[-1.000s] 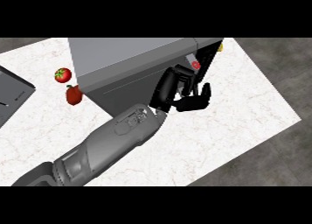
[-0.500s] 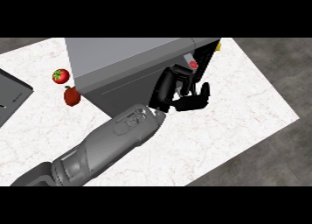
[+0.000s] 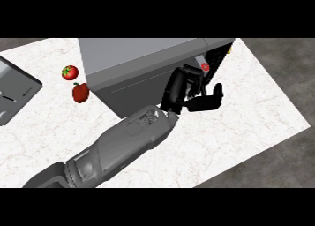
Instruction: Pick up the milk, place it into the microwave and close the microwave
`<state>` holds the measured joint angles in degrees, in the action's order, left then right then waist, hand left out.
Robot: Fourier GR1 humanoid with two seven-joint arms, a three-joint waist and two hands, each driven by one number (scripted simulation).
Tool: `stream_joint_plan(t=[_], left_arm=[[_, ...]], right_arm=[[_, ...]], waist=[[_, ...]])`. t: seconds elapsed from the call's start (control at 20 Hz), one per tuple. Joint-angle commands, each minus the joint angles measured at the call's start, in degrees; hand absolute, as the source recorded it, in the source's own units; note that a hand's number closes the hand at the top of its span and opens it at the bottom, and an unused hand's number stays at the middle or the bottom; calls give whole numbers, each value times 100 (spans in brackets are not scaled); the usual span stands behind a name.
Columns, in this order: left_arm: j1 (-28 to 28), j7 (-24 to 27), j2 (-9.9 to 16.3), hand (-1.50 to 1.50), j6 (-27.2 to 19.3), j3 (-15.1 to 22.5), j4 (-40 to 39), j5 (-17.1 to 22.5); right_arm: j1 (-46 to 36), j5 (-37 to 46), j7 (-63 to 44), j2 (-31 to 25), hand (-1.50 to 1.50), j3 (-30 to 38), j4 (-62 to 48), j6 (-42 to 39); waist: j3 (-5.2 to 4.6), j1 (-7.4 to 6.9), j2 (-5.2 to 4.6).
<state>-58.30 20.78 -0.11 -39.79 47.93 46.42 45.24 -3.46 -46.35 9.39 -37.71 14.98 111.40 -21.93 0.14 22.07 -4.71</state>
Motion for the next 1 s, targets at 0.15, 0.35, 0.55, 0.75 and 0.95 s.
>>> stream_joint_plan(t=[0.15,0.35,0.55,0.75,0.95], left_arm=[[-73,-26,301,150,22,-348,-917,250],[-54,-57,418,150,310,-166,-1054,355],[-82,27,591,-150,359,-104,-1168,415],[-75,84,637,-150,549,-60,-1172,547],[-18,155,563,-150,618,24,-1205,638]], right_arm=[[98,-155,-75,-110,-150,341,62,139],[147,-250,-105,-120,-150,402,129,140],[256,-309,-155,-169,-150,571,206,200],[305,-356,-209,-202,-150,647,307,248],[358,-501,-285,-231,-150,747,403,299]], waist=[[-19,-296,-17],[-14,-454,-72],[-21,-566,-19],[-32,-734,-29],[-35,-791,-16]])
